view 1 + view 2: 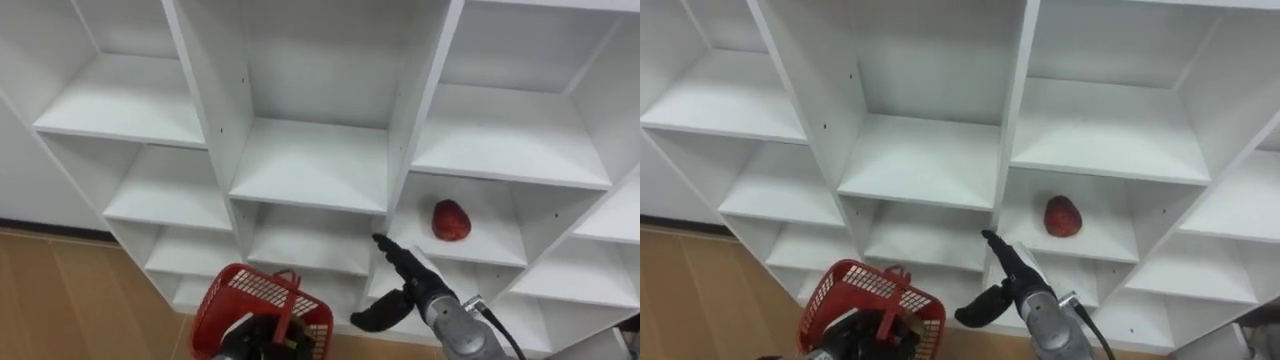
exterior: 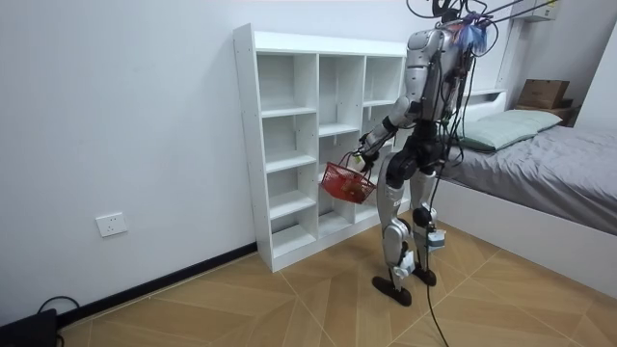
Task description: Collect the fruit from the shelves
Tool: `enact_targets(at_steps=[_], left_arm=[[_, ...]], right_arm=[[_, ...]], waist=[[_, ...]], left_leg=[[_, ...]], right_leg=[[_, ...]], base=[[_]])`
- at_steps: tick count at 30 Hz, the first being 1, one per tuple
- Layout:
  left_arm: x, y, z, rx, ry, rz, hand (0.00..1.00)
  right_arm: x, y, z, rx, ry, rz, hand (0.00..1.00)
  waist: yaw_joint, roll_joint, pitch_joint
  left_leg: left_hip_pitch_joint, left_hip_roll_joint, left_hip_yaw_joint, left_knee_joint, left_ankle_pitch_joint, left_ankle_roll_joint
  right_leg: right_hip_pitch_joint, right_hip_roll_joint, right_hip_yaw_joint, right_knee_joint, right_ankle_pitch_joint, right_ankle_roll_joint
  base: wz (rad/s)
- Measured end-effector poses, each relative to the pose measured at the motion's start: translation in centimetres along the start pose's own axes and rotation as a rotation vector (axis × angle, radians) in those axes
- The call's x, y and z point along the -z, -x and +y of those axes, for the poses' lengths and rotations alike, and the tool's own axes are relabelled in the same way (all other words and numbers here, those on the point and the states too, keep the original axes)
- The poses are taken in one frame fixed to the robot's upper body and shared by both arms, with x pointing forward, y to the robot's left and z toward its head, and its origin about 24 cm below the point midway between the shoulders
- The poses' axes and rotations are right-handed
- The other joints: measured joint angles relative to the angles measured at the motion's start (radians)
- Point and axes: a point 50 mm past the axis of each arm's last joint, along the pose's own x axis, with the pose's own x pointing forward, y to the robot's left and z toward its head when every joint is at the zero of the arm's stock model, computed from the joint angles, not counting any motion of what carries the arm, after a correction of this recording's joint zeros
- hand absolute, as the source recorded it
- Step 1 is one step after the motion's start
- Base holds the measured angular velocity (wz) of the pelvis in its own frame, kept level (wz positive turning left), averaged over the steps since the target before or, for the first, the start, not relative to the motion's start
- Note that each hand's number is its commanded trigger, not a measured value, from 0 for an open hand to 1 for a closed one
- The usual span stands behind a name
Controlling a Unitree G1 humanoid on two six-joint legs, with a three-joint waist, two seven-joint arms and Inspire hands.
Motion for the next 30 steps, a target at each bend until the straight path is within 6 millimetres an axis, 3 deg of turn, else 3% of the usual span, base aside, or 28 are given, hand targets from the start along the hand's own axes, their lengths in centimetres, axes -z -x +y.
enact_targets(at_steps=[4, 10, 14, 24, 30], left_arm=[[1.3, 0.6, 1.0, -0.063, 0.06, 0.024, 1.0], [3.0, 1.3, 1.6, -0.119, 0.116, 0.06, 1.0], [4.3, 1.5, 1.9, -0.149, 0.149, 0.096, 1.0], [6.4, 2.1, 2.9, -0.229, 0.184, 0.174, 1.0], [6.5, 2.3, 3.5, -0.262, 0.196, 0.175, 1.0]], right_arm=[[0.2, 1.3, -1.8, 0.107, -0.037, -0.026, 0.0], [1.1, 2.3, -3.7, 0.207, -0.056, -0.018, 0.0], [1.1, 2.5, -4.7, 0.258, -0.023, -0.021, 0.0], [1.1, 2.7, -6.8, 0.388, -0.034, -0.026, 0.0], [0.8, 2.8, -7.3, 0.421, -0.034, -0.038, 0.0]], waist=[[-0.006, -0.006, -0.0146], [-0.01, 0.012, -0.0078], [-0.02, 0.018, -0.0099], [-0.028, 0.003, -0.0056], [-0.03, -0.011, -0.013]], left_leg=[[0.014, -0.001, 0.008, -0.001, -0.001, 0.002], [0.027, 0.001, 0.025, -0.012, -0.002, 0.002], [0.034, 0.002, 0.035, -0.022, -0.002, 0.002], [0.048, 0.01, 0.074, -0.039, -0.008, -0.002], [0.052, 0.017, 0.084, -0.039, -0.012, -0.006]], right_leg=[[0.005, 0.0, 0.004, -0.003, 0.0, 0.001], [0.0, 0.001, 0.02, -0.003, -0.001, 0.002], [-0.004, 0.003, 0.029, -0.003, -0.001, 0.002], [-0.017, 0.013, 0.076, 0.0, -0.001, 0.002], [-0.021, 0.021, 0.088, 0.003, 0.0, 0.001]], base=[[-0.07], [-0.09], [-0.08], [-0.14], [-0.07]])
